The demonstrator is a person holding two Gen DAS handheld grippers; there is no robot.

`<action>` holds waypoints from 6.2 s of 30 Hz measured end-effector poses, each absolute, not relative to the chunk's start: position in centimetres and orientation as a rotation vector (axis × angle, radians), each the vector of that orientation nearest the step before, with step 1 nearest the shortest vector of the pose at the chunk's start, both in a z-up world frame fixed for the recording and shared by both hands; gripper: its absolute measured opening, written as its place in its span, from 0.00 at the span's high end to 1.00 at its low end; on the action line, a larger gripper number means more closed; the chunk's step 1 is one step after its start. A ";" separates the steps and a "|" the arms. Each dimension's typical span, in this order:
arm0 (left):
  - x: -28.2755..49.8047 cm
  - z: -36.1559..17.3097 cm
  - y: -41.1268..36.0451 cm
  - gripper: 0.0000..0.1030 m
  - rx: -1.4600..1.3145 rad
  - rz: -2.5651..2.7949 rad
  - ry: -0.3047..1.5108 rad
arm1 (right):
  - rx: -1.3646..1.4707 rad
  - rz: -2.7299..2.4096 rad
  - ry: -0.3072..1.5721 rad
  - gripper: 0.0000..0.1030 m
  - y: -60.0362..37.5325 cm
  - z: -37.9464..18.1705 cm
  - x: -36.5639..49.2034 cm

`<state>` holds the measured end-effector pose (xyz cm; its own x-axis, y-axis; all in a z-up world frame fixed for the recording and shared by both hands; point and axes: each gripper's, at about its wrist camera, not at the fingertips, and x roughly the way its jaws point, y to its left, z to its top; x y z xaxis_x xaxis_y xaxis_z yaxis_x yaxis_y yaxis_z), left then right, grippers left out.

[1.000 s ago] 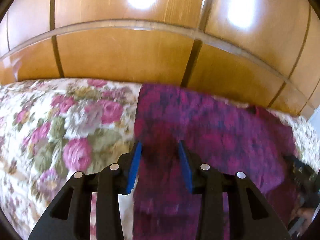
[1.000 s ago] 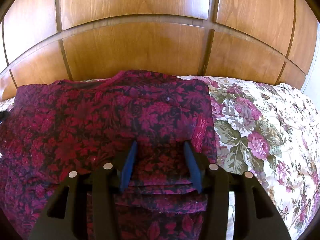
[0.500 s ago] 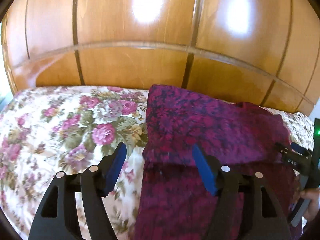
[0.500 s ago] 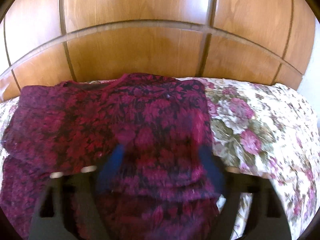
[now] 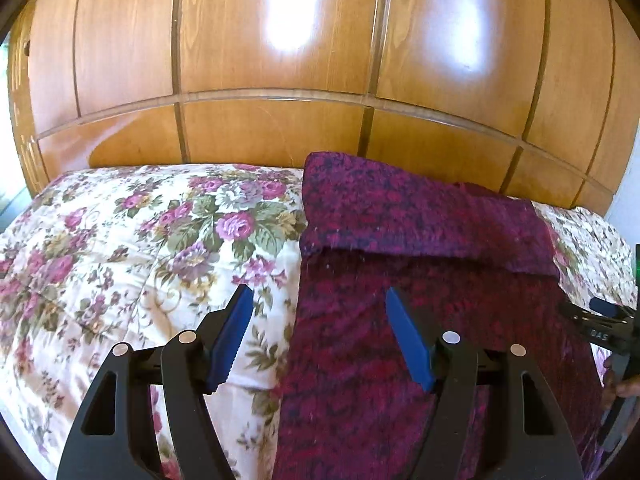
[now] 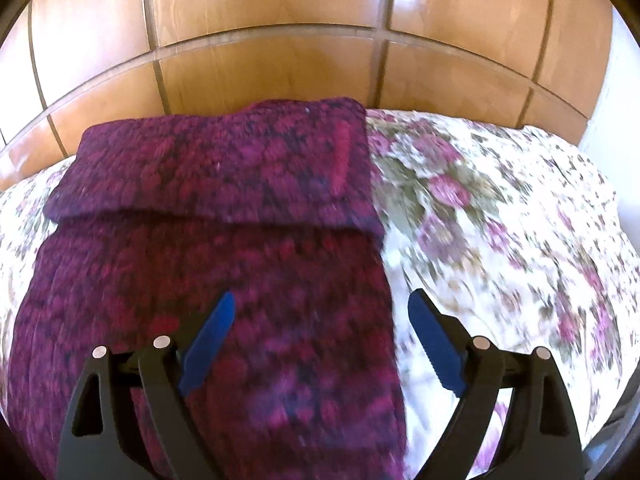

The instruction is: Fold small clothes

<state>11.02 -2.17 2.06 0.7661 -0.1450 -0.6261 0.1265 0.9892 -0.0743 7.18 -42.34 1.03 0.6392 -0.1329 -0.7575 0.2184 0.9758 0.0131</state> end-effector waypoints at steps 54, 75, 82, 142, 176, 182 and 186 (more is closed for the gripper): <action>5.3 -7.1 2.8 0.16 -0.098 -0.173 0.870 | 0.354 -0.027 0.922 0.14 -44.9 -3.7 -10.2; 0.2 -4.1 4.2 0.85 -0.332 -0.581 0.972 | 0.586 0.222 0.922 0.80 -44.6 -0.2 -12.0; 6.8 -0.2 3.4 0.86 -0.519 -0.700 0.921 | 0.792 0.270 0.728 0.81 -47.6 3.2 -5.9; 0.5 -5.0 9.0 0.79 -0.361 -0.606 1.048 | 0.601 0.069 0.978 0.76 -47.6 -2.0 -12.9; 9.6 -3.2 1.1 0.80 0.125 -0.523 0.885 | 0.228 -0.072 0.880 0.42 -44.5 -0.9 -0.7; 10.2 -4.7 1.4 0.80 0.094 -0.472 0.926 | 0.238 -0.075 0.883 0.42 -45.1 -1.5 -0.5; 9.2 -3.8 1.2 0.61 0.086 -0.508 0.876 | 0.219 -0.060 0.888 0.67 -44.6 -2.2 -0.2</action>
<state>9.23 1.19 -3.82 0.5300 -0.3905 -0.7527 0.4598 0.8782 -0.1318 -0.21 -44.64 -2.18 0.6312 0.0387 -0.7747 0.1425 0.9760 0.1649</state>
